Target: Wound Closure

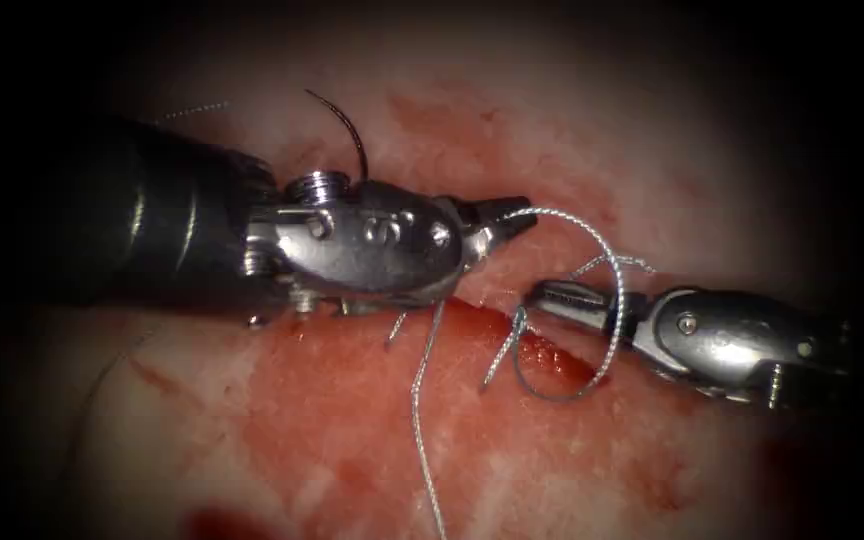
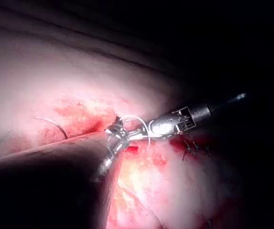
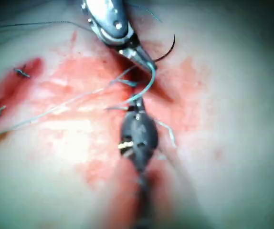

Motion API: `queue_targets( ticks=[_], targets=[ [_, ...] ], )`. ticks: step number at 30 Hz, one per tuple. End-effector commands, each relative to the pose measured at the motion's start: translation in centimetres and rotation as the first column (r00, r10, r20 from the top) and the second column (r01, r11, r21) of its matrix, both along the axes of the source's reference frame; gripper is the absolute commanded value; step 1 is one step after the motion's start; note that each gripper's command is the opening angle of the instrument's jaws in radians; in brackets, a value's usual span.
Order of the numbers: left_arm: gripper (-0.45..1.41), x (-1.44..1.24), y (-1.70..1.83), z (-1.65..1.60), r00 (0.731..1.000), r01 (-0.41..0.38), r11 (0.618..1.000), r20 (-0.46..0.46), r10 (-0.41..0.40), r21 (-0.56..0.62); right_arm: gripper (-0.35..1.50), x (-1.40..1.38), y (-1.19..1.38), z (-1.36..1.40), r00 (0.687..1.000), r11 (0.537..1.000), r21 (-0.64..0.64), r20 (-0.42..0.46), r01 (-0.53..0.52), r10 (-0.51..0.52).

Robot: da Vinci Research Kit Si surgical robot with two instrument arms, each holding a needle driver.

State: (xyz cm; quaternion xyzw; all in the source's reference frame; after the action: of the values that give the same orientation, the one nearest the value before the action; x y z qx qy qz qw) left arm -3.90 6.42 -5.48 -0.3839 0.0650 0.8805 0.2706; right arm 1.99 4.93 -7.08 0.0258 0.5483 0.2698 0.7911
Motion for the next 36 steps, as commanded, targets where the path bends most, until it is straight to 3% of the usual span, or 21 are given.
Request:
queue_targets(
  ticks=[1,10,16,23,32,36],
  targets=[
    [-0.35,-0.07,-0.04,0.08,1.0,-0.001,1.0,0.006,0.001,0.004,-0.35,0.1,-0.06,0.0,1.0,1.0,0.003,-0.007,0.004,-0.004],
    [-0.35,-0.05,-0.08,0.36,1.0,-0.001,1.0,0.025,0.001,0.009,-0.35,0.07,-0.02,-0.18,0.995,0.998,-0.009,-0.087,-0.055,0.054],
    [-0.35,-0.1,-0.25,0.49,1.0,-0.014,1.0,0.016,0.014,0.008,-0.35,0.08,0.05,-0.25,0.978,0.987,-0.018,-0.142,-0.158,0.154],
    [-0.35,-0.16,-0.36,0.46,0.999,-0.025,1.0,0.023,0.025,0.005,-0.35,0.16,0.06,-0.25,0.97,0.978,-0.026,-0.131,-0.208,0.203],
    [-0.35,-0.14,-0.59,0.35,0.998,-0.048,0.999,0.035,0.048,0.006,-0.35,0.07,0.09,-0.26,0.921,0.926,0.006,-0.109,-0.376,0.375],
    [-0.35,-0.23,-0.66,0.22,0.998,-0.052,0.999,0.044,0.051,0.018,-0.35,0.07,0.07,-0.27,0.881,0.882,0.008,-0.057,-0.47,0.47]
  ],
)
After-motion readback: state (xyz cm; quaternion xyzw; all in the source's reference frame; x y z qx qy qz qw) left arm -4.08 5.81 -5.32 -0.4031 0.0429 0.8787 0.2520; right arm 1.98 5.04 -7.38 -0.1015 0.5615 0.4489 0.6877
